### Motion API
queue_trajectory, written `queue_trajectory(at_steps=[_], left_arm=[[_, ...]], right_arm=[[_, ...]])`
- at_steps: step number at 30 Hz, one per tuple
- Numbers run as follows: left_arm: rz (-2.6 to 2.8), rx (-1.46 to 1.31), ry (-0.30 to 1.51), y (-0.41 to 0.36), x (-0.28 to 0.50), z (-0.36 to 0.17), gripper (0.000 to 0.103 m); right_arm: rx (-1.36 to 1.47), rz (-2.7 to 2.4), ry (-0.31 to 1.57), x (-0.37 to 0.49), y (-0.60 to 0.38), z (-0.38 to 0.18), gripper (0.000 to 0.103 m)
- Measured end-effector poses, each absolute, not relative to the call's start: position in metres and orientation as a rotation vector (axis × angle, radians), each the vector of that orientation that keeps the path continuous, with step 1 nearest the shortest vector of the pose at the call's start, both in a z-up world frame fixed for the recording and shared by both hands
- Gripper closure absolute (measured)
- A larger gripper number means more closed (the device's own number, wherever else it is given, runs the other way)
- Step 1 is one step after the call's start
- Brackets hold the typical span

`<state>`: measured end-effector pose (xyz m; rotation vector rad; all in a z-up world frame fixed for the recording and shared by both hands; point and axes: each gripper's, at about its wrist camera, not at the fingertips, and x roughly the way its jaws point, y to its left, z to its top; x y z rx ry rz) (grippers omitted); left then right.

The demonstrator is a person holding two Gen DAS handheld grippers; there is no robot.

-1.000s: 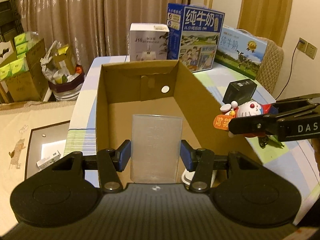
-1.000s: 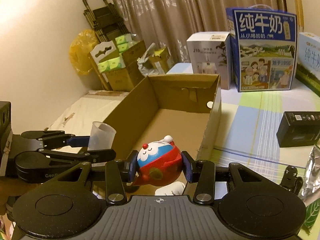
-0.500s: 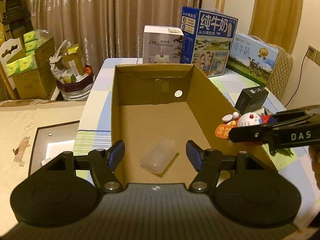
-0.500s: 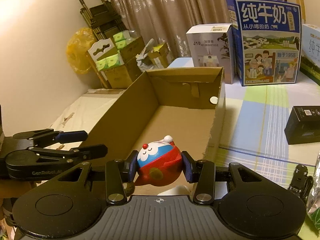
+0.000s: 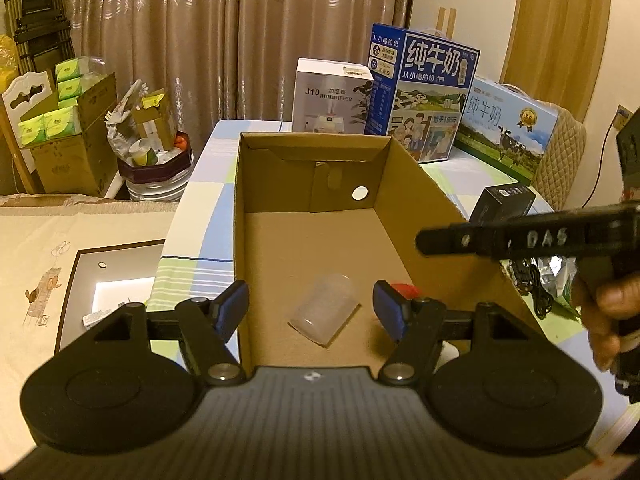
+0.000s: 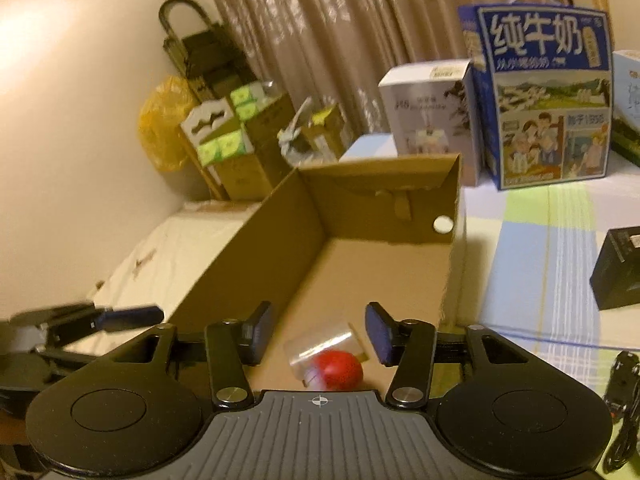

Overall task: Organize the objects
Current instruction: 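Lower the Doraemon figure into the box and open the right gripper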

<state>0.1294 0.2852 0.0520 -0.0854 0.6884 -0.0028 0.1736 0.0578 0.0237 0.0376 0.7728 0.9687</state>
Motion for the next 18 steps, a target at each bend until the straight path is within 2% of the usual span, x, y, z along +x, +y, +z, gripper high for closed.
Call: queue_trajectory(at_steps=[8, 18], left_arm=[[-0.017, -0.093, 0.671, 0.274, 0.119, 0.060, 0.039], [-0.077, -0.088, 0.610, 0.220, 0.104, 0.092, 0.029]], right_arm=[[0.060, 0.933, 0.696, 0.161, 0.007, 0.050, 0.050], [0.043, 0.749, 0.592, 0.137, -0.111, 0.080, 0.048]])
